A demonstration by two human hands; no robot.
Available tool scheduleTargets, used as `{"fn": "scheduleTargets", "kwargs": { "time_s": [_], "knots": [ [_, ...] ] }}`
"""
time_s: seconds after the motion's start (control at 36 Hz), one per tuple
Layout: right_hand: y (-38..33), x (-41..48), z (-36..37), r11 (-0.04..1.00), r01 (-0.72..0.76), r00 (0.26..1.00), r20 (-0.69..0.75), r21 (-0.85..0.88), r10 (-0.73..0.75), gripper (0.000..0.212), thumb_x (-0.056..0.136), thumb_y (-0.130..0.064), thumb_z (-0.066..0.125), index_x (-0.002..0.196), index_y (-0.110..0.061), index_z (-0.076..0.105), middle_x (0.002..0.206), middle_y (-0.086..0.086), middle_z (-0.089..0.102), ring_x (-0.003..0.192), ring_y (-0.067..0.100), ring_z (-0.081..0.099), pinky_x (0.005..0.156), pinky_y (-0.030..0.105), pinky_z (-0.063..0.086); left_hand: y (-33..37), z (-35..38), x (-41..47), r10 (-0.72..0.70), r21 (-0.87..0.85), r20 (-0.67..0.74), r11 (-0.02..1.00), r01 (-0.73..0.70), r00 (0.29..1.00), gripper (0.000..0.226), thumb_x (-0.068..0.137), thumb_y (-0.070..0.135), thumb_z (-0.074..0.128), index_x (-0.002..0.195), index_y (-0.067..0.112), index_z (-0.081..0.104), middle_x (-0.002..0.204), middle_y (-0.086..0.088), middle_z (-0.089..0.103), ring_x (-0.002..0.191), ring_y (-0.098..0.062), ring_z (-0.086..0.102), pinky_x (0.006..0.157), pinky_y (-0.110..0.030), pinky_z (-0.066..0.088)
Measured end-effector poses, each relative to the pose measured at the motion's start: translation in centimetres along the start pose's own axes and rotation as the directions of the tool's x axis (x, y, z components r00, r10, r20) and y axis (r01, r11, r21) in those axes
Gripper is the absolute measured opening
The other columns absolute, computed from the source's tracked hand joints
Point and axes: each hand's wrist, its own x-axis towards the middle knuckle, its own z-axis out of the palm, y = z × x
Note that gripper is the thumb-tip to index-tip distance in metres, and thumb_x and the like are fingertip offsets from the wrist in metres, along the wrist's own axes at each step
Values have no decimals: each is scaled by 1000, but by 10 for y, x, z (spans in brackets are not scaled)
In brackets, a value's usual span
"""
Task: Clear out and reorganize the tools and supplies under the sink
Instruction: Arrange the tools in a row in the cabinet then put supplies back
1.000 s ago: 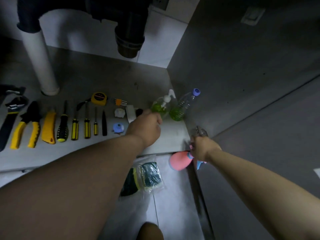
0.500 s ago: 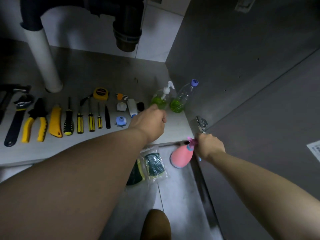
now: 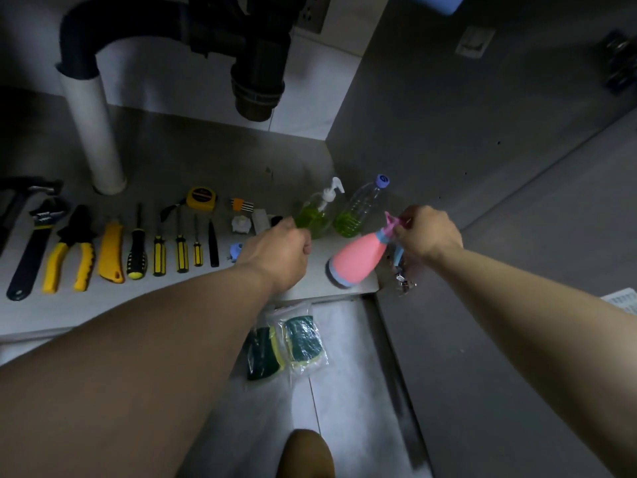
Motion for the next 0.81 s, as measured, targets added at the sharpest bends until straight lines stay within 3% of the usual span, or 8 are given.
{"fn": "scheduleTargets", "kwargs": {
  "time_s": [0.17, 0.36, 0.5, 0.67, 0.75, 0.81],
  "knots": [
    [-4, 21, 22, 998, -35, 999, -29, -54, 33, 37, 85, -47, 67, 113, -23, 66, 108, 19, 68, 99, 41, 67, 78, 39, 54, -11, 1, -4, 4, 30, 50, 1000, -6, 999, 18, 97, 17, 52, 105, 26, 65, 122, -4, 52, 102, -31, 60, 83, -40, 50],
    [-2, 30, 35, 997, -33, 997, -74, -66, 28, 39, 91, -50, 59, 122, -26, 63, 114, 20, 67, 103, 43, 65, 77, 38, 49, -14, 1, -7, -22, 32, 104, 999, 18, 994, 19, 96, 16, 55, 106, 29, 64, 125, 0, 52, 109, -29, 60, 91, -43, 50],
    [-2, 26, 34, 997, -26, 998, -63, -69, 22, 34, 90, -43, 62, 118, -23, 64, 110, 21, 67, 101, 43, 65, 72, 34, 44, -14, 1, -5, -32, 26, 126, 999, 29, 991, 19, 95, 15, 55, 102, 32, 63, 123, 0, 52, 109, -29, 60, 95, -48, 49],
    [-3, 20, 32, 995, -6, 997, -82, -102, -2, 35, 90, -41, 63, 118, -20, 61, 111, 19, 65, 102, 41, 63, 70, 35, 43, -13, 8, -2, -4, 33, 131, 999, 0, 991, 20, 97, 18, 53, 107, 30, 65, 121, 1, 52, 108, -27, 59, 91, -44, 51],
    [-6, 6, 30, 970, 84, 965, -224, -229, -136, 41, 92, -41, 59, 119, -9, 55, 119, 18, 52, 113, 40, 49, 74, 41, 45, -14, 8, -5, 7, 23, 143, 1000, -10, 990, 21, 97, 18, 50, 108, 30, 64, 120, 2, 53, 108, -26, 58, 89, -41, 50],
    [-11, -7, 30, 933, 232, 881, -347, -276, -322, 35, 89, -34, 60, 110, -7, 54, 113, 18, 50, 106, 38, 47, 72, 44, 45, -15, 9, -12, 9, 1, 155, 1000, -9, 988, 21, 97, 18, 50, 105, 30, 64, 115, 3, 55, 104, -24, 58, 85, -37, 50]
  ]
}}
